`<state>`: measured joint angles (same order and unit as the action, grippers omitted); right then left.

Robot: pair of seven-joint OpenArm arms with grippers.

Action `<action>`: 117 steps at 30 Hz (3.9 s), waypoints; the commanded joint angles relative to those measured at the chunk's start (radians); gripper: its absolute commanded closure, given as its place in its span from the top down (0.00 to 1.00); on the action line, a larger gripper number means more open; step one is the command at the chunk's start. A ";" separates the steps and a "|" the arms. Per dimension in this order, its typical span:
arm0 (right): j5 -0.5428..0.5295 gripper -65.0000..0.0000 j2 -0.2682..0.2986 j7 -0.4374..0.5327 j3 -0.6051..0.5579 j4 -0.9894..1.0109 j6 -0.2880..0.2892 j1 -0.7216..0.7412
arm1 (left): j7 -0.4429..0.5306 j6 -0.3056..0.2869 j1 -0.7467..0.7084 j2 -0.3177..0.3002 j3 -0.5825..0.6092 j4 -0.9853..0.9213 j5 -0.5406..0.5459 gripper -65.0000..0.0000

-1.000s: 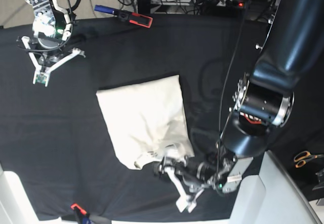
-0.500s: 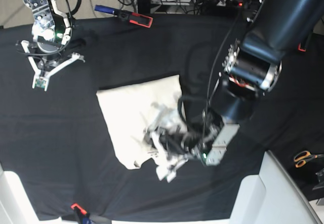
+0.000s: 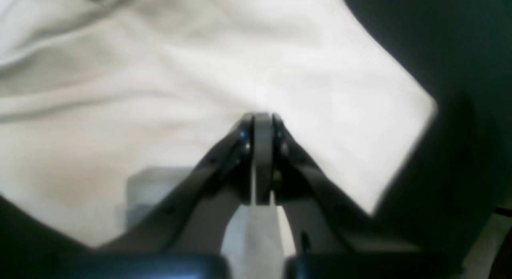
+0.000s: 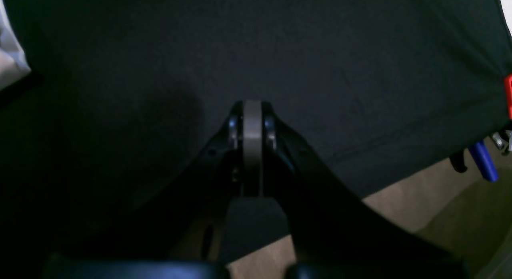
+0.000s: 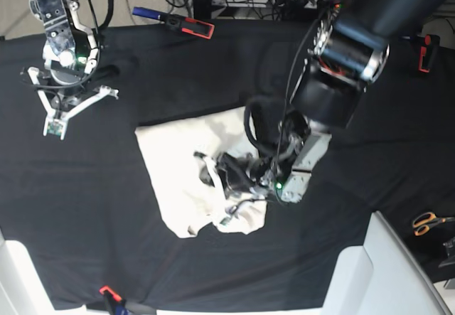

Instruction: Fold the T-shirt properly

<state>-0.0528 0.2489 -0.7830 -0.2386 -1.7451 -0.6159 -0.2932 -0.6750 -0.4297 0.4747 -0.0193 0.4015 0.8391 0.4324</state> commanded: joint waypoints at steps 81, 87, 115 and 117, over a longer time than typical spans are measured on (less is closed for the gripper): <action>-0.241 0.08 -0.213 0.023 0.304 0.457 1.046 0.345 | 0.010 0.407 -0.678 -0.433 -0.276 0.679 0.012 0.00; -0.243 0.01 -0.213 0.023 0.304 0.475 1.046 0.328 | 0.010 0.407 -0.677 -0.434 -0.276 0.673 0.012 0.00; -0.180 0.39 -0.242 -0.011 0.356 0.258 1.040 0.142 | 0.010 0.407 -0.684 -0.431 -0.275 0.710 -0.048 0.00; -0.140 0.41 -0.239 0.049 0.393 0.210 1.042 0.107 | 0.034 0.407 -0.698 -0.420 -0.264 0.745 -0.136 0.00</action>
<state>-0.1780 0.0025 -0.7509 0.1497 -1.5124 0.4210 -0.1917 -0.6594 -0.0257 -0.2272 -0.4362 0.1390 1.5635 0.2874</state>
